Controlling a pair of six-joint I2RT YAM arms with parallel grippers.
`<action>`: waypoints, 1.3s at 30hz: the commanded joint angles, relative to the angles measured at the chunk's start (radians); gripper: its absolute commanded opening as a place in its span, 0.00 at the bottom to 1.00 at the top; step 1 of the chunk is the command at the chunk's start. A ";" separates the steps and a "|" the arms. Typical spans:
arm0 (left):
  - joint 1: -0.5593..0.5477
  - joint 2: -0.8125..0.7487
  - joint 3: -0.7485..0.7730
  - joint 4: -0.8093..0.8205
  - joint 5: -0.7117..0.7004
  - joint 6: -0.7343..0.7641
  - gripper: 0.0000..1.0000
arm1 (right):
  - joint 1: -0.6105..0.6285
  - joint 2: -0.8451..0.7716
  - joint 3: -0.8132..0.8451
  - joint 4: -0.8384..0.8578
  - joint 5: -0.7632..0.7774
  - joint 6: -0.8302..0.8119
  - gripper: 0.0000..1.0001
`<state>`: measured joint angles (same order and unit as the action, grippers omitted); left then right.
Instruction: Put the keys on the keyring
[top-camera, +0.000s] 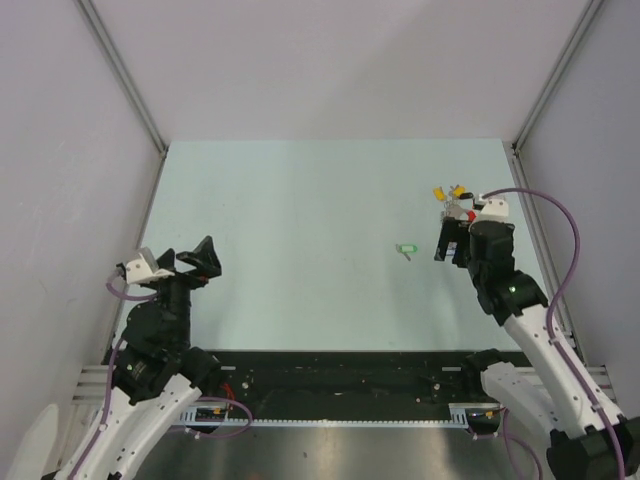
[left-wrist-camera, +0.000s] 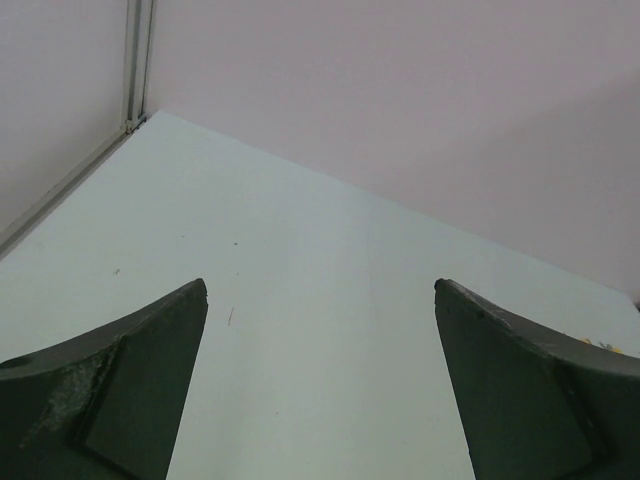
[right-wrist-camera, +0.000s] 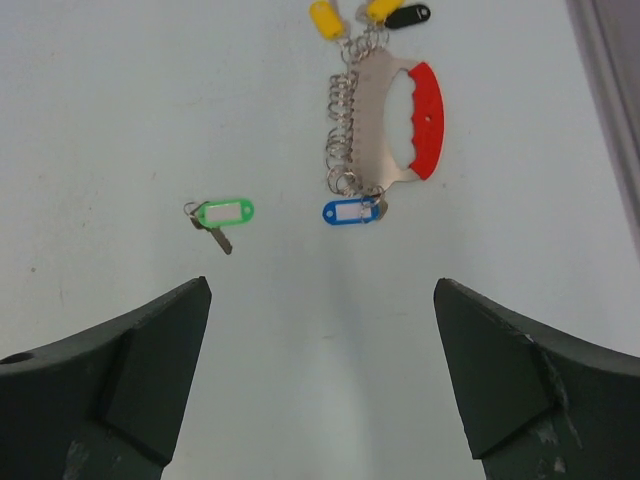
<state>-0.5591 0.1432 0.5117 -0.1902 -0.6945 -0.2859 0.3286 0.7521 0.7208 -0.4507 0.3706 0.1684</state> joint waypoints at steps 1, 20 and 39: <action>-0.004 0.010 0.034 -0.060 0.042 -0.021 1.00 | -0.097 0.140 0.100 -0.037 -0.162 0.115 1.00; 0.005 0.019 0.030 -0.060 0.076 0.080 1.00 | -0.310 0.667 0.180 0.118 -0.240 0.178 0.61; 0.036 0.045 0.027 -0.051 0.104 0.094 1.00 | -0.321 0.947 0.298 0.274 -0.265 0.295 0.32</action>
<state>-0.5339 0.1730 0.5148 -0.2573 -0.6159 -0.2081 0.0143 1.6505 0.9585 -0.2081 0.1040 0.4156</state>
